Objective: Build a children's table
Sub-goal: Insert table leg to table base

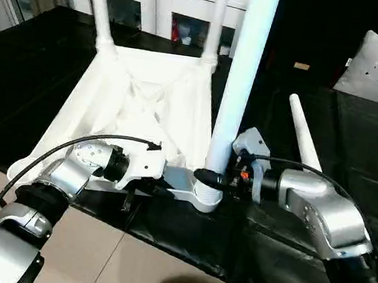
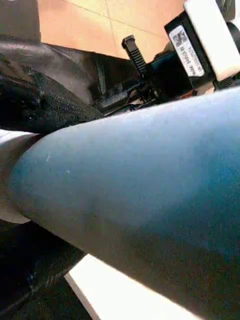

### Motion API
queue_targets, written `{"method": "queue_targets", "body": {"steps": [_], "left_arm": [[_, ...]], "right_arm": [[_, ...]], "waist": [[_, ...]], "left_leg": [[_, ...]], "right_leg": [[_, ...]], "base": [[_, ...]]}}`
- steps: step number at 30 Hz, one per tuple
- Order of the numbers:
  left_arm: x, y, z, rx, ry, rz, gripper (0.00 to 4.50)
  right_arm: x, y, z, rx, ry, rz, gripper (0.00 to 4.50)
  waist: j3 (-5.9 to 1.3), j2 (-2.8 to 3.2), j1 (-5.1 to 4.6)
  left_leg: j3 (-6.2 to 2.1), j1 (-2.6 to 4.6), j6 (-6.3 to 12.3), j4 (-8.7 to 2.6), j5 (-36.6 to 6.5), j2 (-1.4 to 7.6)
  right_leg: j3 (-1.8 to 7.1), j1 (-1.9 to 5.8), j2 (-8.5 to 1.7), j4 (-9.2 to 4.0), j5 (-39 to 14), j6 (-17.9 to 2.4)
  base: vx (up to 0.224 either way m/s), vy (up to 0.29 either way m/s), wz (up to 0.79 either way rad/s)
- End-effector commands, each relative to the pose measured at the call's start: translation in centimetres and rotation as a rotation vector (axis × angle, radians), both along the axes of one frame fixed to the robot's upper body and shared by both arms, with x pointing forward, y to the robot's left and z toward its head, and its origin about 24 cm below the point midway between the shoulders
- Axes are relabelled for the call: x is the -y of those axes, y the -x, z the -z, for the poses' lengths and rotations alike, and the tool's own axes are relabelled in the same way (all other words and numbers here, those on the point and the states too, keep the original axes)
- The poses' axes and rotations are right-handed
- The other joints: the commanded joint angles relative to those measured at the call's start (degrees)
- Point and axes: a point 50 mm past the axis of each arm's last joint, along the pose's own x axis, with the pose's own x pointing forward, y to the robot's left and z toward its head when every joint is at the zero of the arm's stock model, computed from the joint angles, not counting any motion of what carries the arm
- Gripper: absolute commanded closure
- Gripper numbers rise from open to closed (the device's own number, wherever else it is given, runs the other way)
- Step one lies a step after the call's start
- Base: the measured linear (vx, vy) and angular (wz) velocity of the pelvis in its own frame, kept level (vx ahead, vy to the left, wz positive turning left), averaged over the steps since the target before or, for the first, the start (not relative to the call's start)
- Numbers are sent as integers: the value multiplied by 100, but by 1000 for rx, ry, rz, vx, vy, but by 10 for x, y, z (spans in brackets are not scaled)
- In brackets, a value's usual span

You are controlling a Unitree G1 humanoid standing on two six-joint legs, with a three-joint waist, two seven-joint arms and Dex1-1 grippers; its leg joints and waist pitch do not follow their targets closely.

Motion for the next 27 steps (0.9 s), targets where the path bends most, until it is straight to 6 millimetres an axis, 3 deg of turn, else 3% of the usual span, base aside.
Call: {"method": "queue_targets", "body": {"steps": [1,3,4,5,13,14,21,23,27], "left_arm": [[18,-4,-12,45,26,77,450],[16,-5,-12,25,28,61,450],[14,-5,-11,-2,31,50,450],[12,-5,-10,-22,31,40,450],[7,-6,-6,-99,105,-78,450],[5,-6,-4,-104,106,-84,450],[0,-7,-1,-36,68,-131,450],[-1,-8,-1,-16,58,-138,450],[0,-9,-2,-11,60,-143,450]], "right_arm": [[5,5,17,-84,44,24,261],[5,5,18,-83,40,36,261],[5,4,19,-86,32,49,261],[5,3,19,-90,22,60,261],[10,1,28,-130,-102,154,261],[13,1,31,-137,-107,168,261],[22,18,47,-129,-137,225,261],[22,22,48,-77,-103,207,261],[21,26,47,-38,-78,191,261]], "waist": [[-373,37,-37],[-375,9,-27],[-379,73,-19],[-377,39,-30],[-369,52,-78],[-373,34,-88],[-375,52,-81],[-363,91,-87],[-351,103,-100]], "left_leg": [[-122,89,-63,-427,-914,368],[-129,92,-91,-432,-939,371],[-138,93,-117,-429,-945,372],[-135,86,-127,-434,-985,374],[-144,81,-126,-441,-1092,368],[-141,80,-102,-439,-1061,362],[-144,70,14,-451,-1034,371],[-144,77,-7,-462,-1199,365],[-158,97,-55,-485,-1393,366]], "right_leg": [[330,269,-550,-451,-902,-1098],[325,279,-552,-446,-906,-1106],[325,275,-560,-434,-883,-1126],[322,280,-556,-445,-870,-1143],[321,293,-576,-463,-934,-1228],[316,301,-563,-465,-953,-1218],[313,286,-562,-487,-1024,-1107],[314,274,-568,-540,-1400,-1003],[320,247,-570,-588,-1842,-866]], "base": [[0,0,0],[0,0,0],[0,0,0],[0,0,0],[0,0,0],[0,0,0],[0,0,0],[0,0,0],[0,0,0]]}}
